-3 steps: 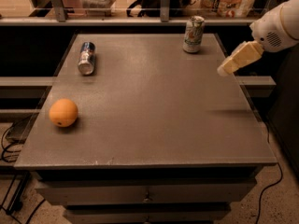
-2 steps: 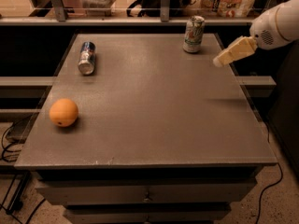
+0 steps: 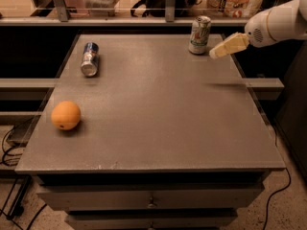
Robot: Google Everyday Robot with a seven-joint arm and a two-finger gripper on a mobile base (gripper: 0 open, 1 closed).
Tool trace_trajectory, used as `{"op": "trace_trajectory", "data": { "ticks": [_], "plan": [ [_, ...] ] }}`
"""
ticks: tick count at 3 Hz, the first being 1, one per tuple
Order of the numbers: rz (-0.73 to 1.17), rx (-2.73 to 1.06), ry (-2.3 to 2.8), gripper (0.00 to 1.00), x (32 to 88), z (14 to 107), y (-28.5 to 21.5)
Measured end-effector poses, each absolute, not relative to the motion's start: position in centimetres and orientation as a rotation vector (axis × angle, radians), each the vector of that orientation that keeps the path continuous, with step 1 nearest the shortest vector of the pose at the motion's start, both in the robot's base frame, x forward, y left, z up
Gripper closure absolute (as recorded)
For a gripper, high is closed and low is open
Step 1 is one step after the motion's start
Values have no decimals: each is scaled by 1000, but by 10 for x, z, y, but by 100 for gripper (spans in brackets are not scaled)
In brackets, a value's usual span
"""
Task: Move 7up can near orange
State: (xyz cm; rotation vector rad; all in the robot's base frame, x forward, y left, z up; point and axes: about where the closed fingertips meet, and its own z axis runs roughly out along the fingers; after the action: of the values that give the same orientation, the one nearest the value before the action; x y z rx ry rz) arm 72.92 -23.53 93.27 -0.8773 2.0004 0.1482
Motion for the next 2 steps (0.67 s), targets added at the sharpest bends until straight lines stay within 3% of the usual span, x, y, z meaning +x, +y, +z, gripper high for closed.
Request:
{"op": "trace_trajectory", "data": {
  "ticks": [2],
  "plan": [
    [241, -872, 1995, 0, 793, 911, -222]
  ]
}}
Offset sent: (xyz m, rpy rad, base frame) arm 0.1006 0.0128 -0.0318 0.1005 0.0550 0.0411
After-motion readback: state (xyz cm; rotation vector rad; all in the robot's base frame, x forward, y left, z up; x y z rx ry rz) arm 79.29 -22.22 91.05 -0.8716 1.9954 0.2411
